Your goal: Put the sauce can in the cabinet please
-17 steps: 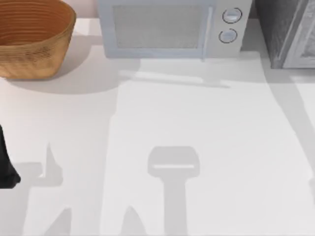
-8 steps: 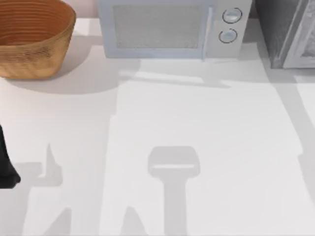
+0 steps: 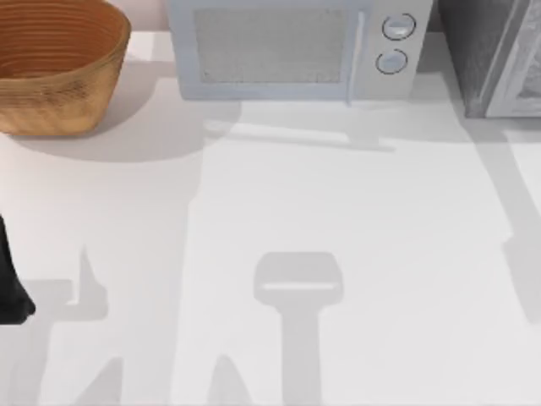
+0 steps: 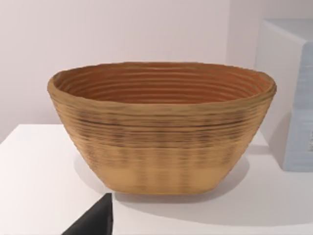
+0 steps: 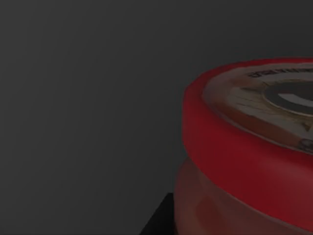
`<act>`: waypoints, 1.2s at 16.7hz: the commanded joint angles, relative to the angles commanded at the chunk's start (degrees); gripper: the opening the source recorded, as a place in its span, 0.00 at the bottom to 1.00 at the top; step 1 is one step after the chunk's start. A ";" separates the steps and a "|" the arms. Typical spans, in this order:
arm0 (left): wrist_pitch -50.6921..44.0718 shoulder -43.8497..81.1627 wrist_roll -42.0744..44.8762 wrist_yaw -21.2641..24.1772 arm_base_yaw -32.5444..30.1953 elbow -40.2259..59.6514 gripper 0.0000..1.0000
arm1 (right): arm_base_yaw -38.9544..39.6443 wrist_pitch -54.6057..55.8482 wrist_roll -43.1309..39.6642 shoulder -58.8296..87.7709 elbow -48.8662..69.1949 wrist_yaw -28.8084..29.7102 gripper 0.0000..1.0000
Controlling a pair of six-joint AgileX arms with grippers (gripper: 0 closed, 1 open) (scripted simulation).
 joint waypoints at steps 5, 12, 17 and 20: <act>0.00 0.00 0.00 0.00 0.00 0.00 1.00 | 0.00 0.00 0.00 0.00 0.00 0.00 0.23; 0.00 0.00 0.00 0.00 0.00 0.00 1.00 | 0.00 0.00 0.00 0.00 0.00 0.00 0.75; 0.00 0.00 0.00 0.00 0.00 0.00 1.00 | 0.00 0.00 0.00 0.00 0.00 0.00 1.00; 0.00 0.00 0.00 0.00 0.00 0.00 1.00 | 0.00 0.00 0.00 0.00 0.00 0.00 1.00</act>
